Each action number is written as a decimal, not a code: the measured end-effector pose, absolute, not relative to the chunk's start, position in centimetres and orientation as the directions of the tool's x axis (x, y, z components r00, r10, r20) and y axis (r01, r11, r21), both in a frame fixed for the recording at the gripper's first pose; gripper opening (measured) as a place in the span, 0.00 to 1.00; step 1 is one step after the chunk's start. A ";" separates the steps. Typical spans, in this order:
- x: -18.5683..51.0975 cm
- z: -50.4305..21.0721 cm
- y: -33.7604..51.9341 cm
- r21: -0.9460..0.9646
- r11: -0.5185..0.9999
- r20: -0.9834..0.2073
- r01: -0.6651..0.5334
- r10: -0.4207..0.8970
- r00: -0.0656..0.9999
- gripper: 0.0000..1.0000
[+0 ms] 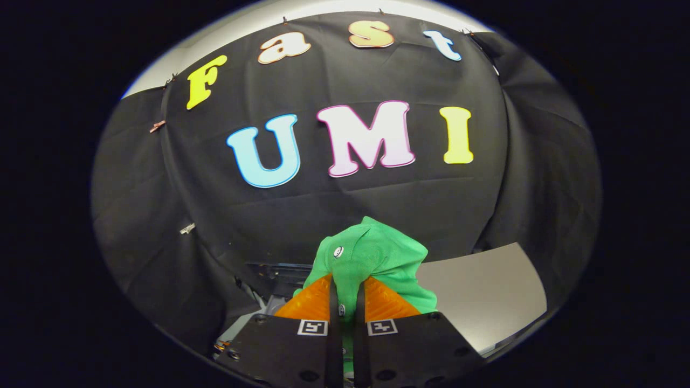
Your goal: Put the clothes into the washing machine and then close the washing machine lid.
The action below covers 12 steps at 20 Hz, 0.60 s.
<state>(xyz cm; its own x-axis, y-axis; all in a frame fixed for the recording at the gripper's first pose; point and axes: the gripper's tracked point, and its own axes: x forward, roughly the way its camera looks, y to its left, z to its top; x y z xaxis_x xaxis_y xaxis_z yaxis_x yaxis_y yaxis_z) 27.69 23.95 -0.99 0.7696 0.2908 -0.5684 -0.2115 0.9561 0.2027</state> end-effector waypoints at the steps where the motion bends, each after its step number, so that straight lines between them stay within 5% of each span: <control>1: 27.5 -1.5 25.4 0.210 0.952 -0.571 -0.221 0.303 0.763 0.12; 12: 25.5 -13.2 36.6 0.222 0.932 -0.652 -0.287 0.360 0.667 0.12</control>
